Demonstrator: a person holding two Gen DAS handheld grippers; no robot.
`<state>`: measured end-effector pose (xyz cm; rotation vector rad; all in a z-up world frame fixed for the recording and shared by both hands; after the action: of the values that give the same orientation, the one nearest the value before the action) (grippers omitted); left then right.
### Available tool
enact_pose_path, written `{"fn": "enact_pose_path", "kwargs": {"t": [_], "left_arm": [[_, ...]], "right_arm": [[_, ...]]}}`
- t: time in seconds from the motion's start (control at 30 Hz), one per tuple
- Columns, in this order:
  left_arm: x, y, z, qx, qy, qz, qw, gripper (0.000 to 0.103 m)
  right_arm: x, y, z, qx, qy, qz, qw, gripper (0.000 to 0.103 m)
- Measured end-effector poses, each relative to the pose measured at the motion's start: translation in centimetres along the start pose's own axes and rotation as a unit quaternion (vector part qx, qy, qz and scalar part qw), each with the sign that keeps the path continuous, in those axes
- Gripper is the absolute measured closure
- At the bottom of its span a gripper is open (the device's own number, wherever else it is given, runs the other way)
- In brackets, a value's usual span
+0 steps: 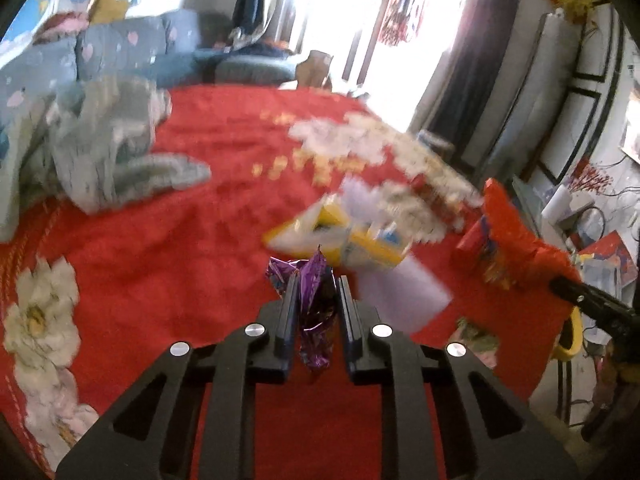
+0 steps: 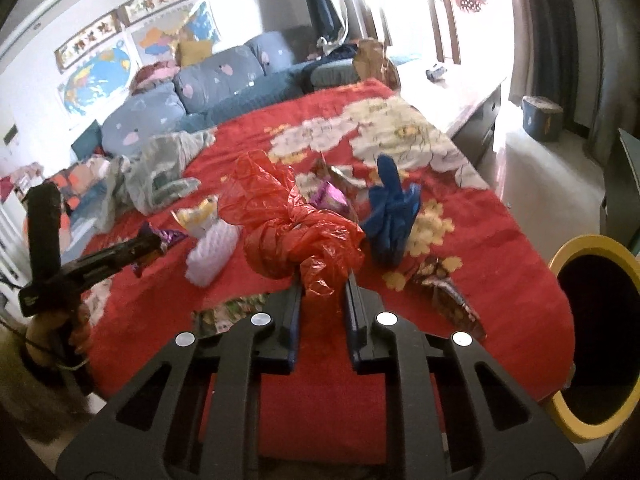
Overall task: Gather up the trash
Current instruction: 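Grasp the purple wrapper with the left tool while the right tool grasps the red plastic bag, then carry the purple wrapper and red plastic bag over the bin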
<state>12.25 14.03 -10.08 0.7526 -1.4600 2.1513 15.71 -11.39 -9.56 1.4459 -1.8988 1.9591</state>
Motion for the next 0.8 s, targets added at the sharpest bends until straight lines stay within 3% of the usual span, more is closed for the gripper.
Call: {"fn": "enact_pose_path", "kwargs": {"t": [0.27, 0.8], "left_arm": [[3.7, -2.5, 4.3, -0.027, 0.038, 0.049, 0.9977, 0.086], [3.1, -2.0, 13.1, -0.086, 0.098, 0.041, 0.9906, 0.086]], "right_arm": [[2.3, -2.1, 0.9, -0.002, 0.011, 0.041, 0.999, 0.091], [5.9, -2.9, 4.9, -0.026, 0.050, 0.077, 0.995, 0.091]]}}
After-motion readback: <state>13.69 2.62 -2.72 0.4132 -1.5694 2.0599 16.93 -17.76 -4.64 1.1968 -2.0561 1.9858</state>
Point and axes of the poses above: each gripper's, at about its wrist camera, not at the fingertips, and x roughly against the way its jaws point, z to its right, y to its underside, the point moved 7 cm from there along -x, roughly the way its jaws point, and after that the axes turned 7 degrees about x, right-handed, at the moved point
